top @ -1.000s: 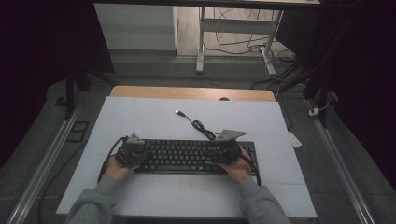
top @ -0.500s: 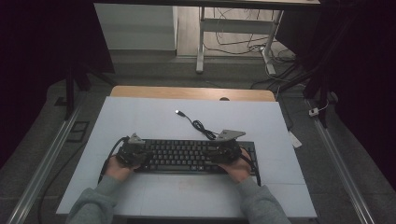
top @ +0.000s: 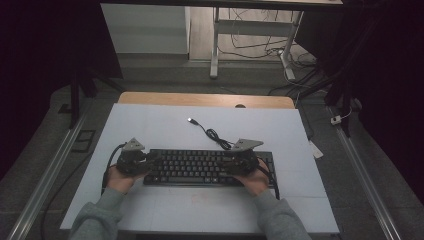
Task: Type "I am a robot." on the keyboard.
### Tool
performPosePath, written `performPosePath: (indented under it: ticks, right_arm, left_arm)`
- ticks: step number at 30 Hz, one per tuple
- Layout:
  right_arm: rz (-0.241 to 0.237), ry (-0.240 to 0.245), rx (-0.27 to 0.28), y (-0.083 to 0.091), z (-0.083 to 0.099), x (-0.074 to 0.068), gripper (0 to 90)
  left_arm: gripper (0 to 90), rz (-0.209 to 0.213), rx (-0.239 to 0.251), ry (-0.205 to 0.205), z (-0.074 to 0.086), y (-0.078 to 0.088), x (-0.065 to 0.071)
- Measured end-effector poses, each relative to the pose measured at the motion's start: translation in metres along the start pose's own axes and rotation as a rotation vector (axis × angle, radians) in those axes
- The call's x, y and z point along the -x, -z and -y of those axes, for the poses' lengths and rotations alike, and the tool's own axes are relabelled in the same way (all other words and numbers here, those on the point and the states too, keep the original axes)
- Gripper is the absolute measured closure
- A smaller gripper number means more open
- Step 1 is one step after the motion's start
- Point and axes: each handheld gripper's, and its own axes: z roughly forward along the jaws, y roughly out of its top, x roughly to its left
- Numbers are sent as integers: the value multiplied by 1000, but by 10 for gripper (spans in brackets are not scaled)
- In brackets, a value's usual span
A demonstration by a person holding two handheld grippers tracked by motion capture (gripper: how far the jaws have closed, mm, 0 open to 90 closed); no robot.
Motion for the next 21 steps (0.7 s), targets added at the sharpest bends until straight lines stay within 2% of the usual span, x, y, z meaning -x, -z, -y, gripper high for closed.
performPosePath:
  ticks: [1,2,4,9,21]
  right_arm:
    - [0,0,0,0,0,0,488]
    - [0,-1,0,0,0,0,488]
    - [-2,-3,2,0,0,0,489]
    - [-2,-12,8,1,1,2,488]
    - [-8,-21,18,3,-1,1,485]
  left_arm:
    - [605,-6,6,7,0,1,0]
    - [543,-5,10,11,0,1,0]
    - [514,-3,18,21,0,2,-2]
    - [403,-7,8,45,0,1,-5]
    - [341,-4,-17,35,0,-2,-3]
